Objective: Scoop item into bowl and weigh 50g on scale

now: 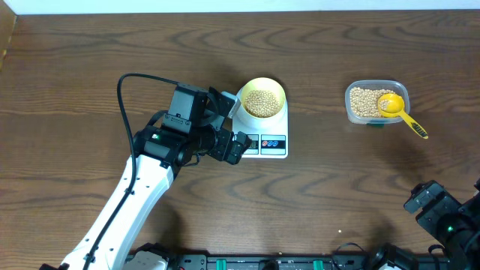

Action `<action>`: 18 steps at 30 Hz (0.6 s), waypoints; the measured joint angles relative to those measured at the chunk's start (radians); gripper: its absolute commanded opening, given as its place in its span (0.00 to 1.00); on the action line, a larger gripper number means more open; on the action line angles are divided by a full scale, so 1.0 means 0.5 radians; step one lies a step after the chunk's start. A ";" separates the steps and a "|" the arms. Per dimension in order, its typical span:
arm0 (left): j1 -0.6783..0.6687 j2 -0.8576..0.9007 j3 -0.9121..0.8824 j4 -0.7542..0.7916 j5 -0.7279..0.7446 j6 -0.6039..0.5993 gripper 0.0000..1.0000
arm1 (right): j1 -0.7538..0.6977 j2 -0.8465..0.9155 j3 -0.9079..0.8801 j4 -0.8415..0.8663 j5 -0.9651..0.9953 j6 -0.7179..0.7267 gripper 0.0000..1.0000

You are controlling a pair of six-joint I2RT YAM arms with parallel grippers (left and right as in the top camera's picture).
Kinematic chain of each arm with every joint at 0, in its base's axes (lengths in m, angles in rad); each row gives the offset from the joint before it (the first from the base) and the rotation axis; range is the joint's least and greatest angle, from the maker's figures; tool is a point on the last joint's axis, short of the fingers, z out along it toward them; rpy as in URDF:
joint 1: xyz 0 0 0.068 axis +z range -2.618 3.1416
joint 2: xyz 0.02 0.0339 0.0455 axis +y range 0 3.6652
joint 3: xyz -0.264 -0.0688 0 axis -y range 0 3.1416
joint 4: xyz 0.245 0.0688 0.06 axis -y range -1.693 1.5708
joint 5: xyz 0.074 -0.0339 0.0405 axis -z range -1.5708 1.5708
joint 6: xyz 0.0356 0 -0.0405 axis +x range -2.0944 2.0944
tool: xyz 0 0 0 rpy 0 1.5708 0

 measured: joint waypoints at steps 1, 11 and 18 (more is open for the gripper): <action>0.000 0.000 0.000 0.000 0.000 -0.001 0.98 | 0.000 0.000 0.000 0.000 0.000 0.000 0.99; 0.000 0.000 0.000 0.000 0.000 -0.001 0.98 | 0.222 0.000 0.000 -0.150 0.014 -0.008 0.99; 0.000 0.000 0.000 0.001 0.000 0.000 0.98 | 0.329 -0.001 0.000 -0.243 0.014 -0.007 0.99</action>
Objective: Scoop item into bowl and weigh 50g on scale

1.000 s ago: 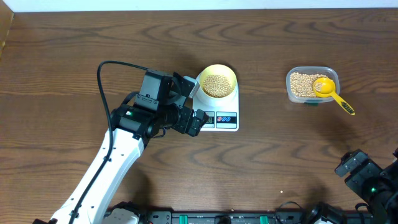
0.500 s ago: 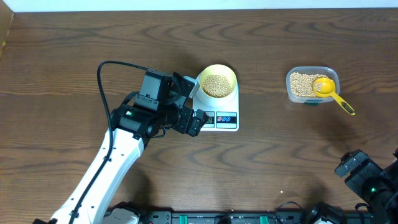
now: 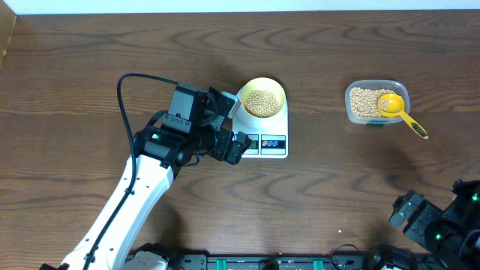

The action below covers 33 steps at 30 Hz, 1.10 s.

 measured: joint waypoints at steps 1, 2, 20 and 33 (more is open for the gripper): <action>0.000 0.000 0.000 -0.001 0.000 -0.001 0.98 | 0.005 -0.002 0.000 0.006 -0.008 0.026 0.99; 0.000 0.000 0.000 -0.001 0.000 -0.001 0.98 | 0.013 -0.004 0.000 0.020 -0.017 0.058 0.99; 0.000 0.000 0.000 -0.001 0.000 -0.001 0.98 | 0.251 -0.461 -0.346 1.238 0.204 0.062 0.99; 0.000 0.000 0.000 -0.001 0.000 -0.001 0.98 | 0.463 -0.891 -1.373 2.285 0.147 -0.422 0.99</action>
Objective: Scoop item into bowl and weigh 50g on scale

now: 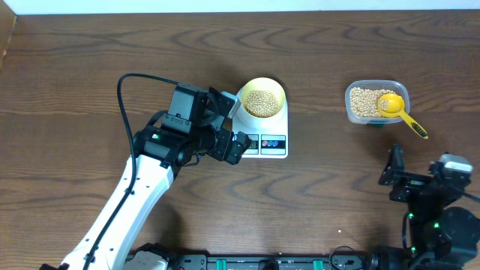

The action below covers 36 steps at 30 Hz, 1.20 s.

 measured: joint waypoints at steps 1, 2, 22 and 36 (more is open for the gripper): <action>0.000 0.000 0.000 0.000 0.000 0.000 0.98 | 0.010 -0.021 -0.051 0.046 -0.007 -0.050 0.99; 0.000 0.000 0.000 0.000 0.001 0.000 0.98 | 0.018 -0.038 -0.109 0.137 -0.014 -0.102 0.99; 0.000 0.000 0.000 0.000 0.000 0.001 0.98 | 0.102 -0.365 -0.898 0.965 -0.031 -0.333 0.99; 0.000 0.000 0.000 0.001 0.000 0.000 0.98 | 0.163 -0.367 -0.904 0.770 -0.037 -0.388 0.99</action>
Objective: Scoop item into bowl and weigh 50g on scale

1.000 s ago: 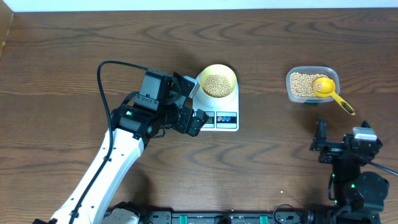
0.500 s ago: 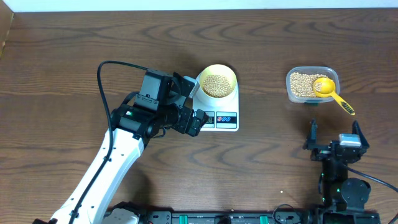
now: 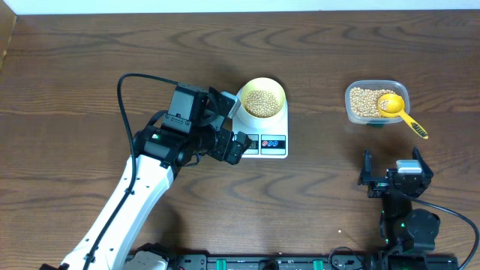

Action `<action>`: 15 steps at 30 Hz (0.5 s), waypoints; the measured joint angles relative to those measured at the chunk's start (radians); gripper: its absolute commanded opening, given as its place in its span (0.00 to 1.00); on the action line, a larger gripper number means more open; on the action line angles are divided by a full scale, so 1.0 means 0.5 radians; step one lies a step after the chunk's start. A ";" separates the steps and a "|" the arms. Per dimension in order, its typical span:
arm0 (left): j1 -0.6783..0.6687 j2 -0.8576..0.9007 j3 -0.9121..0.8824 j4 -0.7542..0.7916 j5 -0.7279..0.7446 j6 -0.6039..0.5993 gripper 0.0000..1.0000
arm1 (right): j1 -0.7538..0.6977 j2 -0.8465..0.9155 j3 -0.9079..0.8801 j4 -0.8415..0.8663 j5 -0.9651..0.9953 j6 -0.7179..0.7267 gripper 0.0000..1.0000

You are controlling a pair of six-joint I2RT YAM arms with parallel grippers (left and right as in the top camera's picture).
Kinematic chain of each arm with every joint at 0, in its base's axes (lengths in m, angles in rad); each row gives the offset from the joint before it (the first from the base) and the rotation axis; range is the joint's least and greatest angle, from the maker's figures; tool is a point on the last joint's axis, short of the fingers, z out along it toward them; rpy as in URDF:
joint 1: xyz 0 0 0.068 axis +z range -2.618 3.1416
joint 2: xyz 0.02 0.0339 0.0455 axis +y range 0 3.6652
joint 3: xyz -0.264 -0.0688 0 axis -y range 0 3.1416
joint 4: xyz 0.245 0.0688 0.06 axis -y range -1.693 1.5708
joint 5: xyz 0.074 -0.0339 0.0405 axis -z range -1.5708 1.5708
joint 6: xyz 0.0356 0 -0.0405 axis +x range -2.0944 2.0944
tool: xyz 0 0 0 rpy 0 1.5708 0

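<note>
A yellow bowl [image 3: 262,99] filled with beans stands on the white scale [image 3: 274,145] at mid table. My left gripper [image 3: 235,124] sits at the scale's left edge, its fingers wide apart: one beside the bowl, one at the scale's front left corner. At the right, a clear container [image 3: 362,103] of beans has a yellow scoop [image 3: 396,108] resting in it, handle out over its near right rim. My right gripper [image 3: 391,166] is open and holds nothing. It is on the near side of the container, fingers pointing toward it.
The left arm's black cable [image 3: 127,90] loops over the table to the left of the scale. The right arm's base [image 3: 409,229] is at the near right edge. A light strip runs along the table's far edge [image 3: 240,6].
My right gripper has moved left, from the near right of the table to just on the near side of the container. The left arm, bowl, scale and scoop have not moved.
The left gripper has stayed at the scale's left edge throughout, and the scoop has lain in the container. The right arm was low at the near right corner, partly out of view, then stood farther in, and now faces the container.
</note>
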 measured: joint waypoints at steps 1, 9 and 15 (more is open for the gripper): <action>0.000 0.000 0.000 0.000 0.000 0.001 0.98 | 0.002 0.000 0.000 -0.001 0.001 0.000 0.99; 0.000 0.000 0.000 0.000 0.000 0.000 0.98 | 0.055 0.000 0.000 0.000 0.001 0.000 0.99; 0.000 0.000 0.000 0.000 0.000 0.000 0.98 | 0.056 0.000 0.000 -0.001 0.001 0.000 0.99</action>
